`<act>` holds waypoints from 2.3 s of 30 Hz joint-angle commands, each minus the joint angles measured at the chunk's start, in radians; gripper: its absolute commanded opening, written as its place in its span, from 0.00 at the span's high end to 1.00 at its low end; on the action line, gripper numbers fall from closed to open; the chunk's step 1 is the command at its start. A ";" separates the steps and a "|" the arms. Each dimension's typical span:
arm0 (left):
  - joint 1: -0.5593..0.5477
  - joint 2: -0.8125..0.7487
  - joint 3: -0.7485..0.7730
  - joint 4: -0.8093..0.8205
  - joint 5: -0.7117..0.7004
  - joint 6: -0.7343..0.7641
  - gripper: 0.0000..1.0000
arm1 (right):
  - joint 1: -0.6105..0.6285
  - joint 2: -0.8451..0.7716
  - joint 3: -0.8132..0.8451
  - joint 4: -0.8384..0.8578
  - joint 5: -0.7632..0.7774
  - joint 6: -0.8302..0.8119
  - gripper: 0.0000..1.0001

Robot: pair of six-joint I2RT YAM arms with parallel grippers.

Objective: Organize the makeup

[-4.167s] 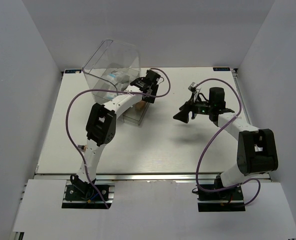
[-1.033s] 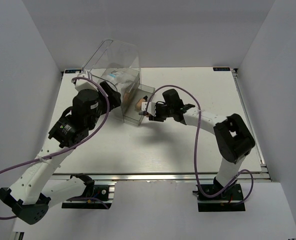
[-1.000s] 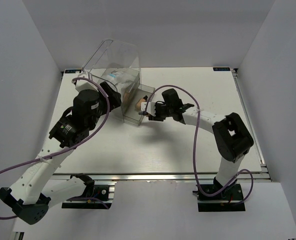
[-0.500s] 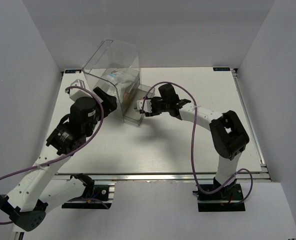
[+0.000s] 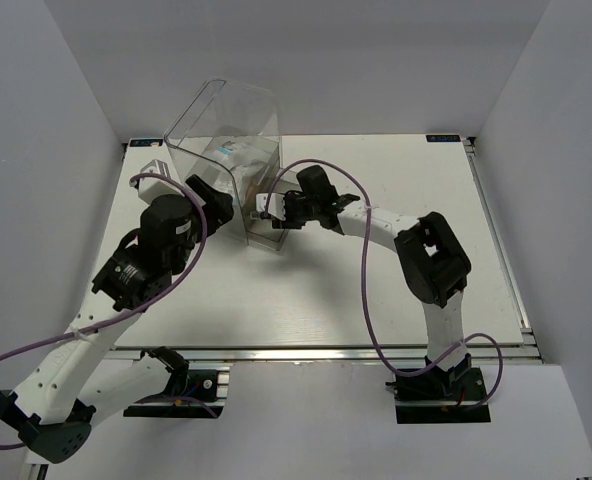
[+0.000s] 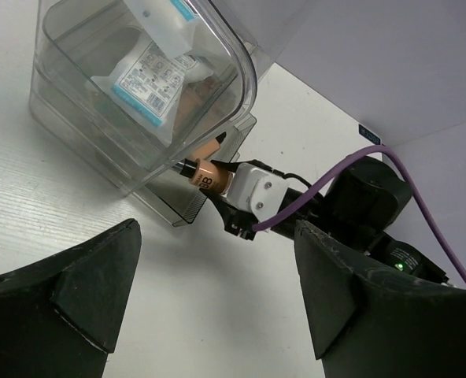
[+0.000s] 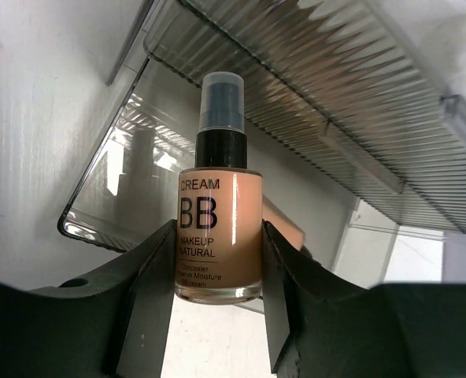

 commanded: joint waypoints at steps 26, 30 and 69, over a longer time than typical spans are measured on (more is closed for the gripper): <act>0.004 -0.053 -0.006 -0.030 -0.038 -0.025 0.12 | -0.013 -0.039 0.048 0.060 -0.087 0.254 0.40; 0.004 -0.067 -0.033 -0.018 -0.035 -0.031 0.31 | -0.055 -0.192 -0.055 0.198 -0.127 0.470 1.00; 0.007 -0.128 -0.361 0.120 0.023 -0.161 0.91 | -0.224 0.053 0.025 0.006 0.259 1.449 1.00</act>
